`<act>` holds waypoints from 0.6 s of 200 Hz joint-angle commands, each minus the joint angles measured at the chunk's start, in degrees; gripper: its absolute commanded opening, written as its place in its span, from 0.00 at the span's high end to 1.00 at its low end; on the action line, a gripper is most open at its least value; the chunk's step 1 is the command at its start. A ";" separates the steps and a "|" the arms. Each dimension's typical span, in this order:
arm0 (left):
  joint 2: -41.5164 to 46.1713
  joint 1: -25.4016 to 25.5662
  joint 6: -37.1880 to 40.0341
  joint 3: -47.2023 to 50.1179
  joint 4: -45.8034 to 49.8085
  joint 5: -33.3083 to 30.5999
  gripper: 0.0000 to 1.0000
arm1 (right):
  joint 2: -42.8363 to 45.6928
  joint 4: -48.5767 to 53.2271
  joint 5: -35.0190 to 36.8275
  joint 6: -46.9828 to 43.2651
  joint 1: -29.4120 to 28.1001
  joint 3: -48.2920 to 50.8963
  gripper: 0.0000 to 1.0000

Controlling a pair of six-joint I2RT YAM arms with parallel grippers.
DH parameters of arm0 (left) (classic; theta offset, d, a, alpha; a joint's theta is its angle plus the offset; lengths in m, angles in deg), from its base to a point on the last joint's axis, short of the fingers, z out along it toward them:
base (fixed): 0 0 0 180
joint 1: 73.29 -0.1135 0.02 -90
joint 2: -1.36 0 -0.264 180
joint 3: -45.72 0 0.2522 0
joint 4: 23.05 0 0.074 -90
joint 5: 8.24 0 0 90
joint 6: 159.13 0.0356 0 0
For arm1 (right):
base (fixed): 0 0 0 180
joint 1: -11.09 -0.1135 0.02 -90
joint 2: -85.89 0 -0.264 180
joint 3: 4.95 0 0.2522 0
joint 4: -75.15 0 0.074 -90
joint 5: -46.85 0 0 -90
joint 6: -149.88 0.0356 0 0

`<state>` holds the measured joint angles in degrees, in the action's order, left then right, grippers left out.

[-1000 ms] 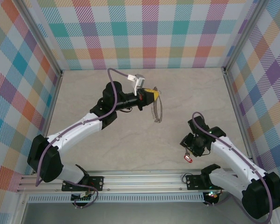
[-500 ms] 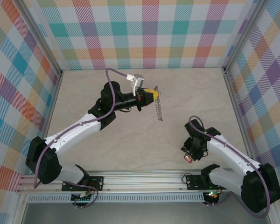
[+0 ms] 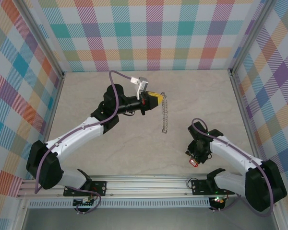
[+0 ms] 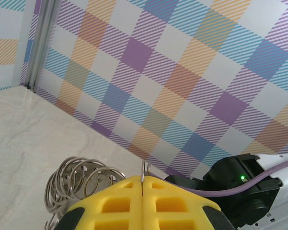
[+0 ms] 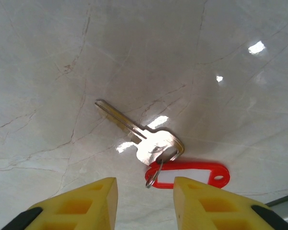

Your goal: Put the keys on the keyring

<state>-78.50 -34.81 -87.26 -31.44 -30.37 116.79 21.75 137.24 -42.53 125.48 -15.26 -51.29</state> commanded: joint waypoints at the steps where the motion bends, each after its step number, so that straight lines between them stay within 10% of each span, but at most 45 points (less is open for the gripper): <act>1: 1.92 -0.25 1.26 -0.27 -3.62 1.27 1.00 | -0.84 -0.57 0.65 0.80 -0.44 0.15 0.66; 120: 0.25 -0.46 1.23 -0.77 -4.66 2.07 1.00 | -2.74 -2.21 0.04 0.67 -0.39 1.41 0.75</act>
<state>-78.50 -34.81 -87.26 -31.44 -30.59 117.51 19.22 134.77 -42.49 125.48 -15.26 -51.07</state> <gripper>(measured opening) 0.050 0.252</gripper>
